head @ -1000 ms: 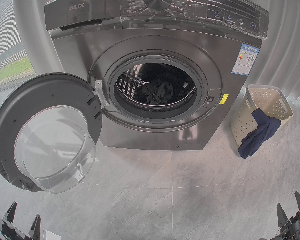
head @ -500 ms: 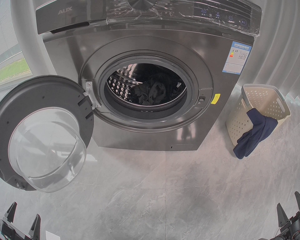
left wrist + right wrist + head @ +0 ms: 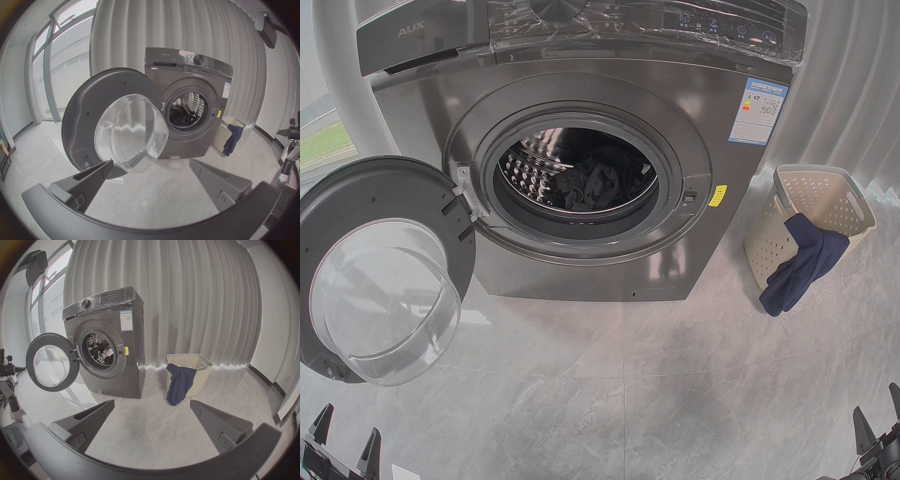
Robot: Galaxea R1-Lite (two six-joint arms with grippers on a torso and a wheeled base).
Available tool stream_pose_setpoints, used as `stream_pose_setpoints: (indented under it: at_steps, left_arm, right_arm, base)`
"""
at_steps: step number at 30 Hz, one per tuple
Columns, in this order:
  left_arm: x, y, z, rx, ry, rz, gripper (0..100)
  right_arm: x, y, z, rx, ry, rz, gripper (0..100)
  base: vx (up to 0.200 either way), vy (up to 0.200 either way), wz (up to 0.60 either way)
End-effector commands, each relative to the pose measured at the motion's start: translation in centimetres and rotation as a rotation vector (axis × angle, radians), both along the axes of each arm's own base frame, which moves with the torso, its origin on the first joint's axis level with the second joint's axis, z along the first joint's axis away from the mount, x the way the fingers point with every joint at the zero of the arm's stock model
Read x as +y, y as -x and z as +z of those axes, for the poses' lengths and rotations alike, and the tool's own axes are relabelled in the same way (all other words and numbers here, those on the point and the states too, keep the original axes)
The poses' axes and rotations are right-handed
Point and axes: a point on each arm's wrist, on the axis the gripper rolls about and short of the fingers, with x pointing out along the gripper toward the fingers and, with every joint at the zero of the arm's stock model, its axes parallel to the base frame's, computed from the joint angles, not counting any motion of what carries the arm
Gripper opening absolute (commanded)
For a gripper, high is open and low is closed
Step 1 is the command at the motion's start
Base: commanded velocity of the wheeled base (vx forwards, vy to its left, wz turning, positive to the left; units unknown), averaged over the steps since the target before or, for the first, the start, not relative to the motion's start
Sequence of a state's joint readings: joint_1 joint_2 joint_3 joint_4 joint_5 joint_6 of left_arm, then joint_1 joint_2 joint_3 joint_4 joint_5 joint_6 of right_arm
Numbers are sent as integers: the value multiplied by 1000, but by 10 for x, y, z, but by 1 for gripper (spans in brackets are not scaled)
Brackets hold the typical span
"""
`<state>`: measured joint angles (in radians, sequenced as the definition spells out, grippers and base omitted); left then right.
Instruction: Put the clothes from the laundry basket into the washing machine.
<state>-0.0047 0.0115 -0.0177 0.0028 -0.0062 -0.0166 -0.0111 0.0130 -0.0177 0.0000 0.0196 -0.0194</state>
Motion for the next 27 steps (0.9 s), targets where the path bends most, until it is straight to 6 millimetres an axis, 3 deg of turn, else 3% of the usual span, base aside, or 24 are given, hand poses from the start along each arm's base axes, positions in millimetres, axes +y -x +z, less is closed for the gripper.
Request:
stream_pose_setpoints:
  at_steps: [1, 7, 16, 22, 27]
  left_arm:
    - [0, -1, -5, 8, 0, 0, 100]
    - [0, -1, -5, 8, 0, -1, 100]
    - [0, -1, -5, 8, 0, -4, 100]
    - [0, -1, -5, 8, -1, -4, 100]
    - [0, -1, -5, 8, -3, -6, 100]
  right_arm:
    - [0, -1, -5, 11, 0, 2, 100]
    - [0, -1, -5, 11, 0, 1, 100]
    - [0, -1, -5, 11, 0, 1, 100]
    - [0, -1, -5, 11, 0, 1, 100]
    - [0, -1, -5, 11, 0, 1, 100]
  base:
    - [0, -200, 0]
    - [0, -200, 0]
    - [0, 0, 0]
    - [0, -200, 0]
    - [0, 0, 0]
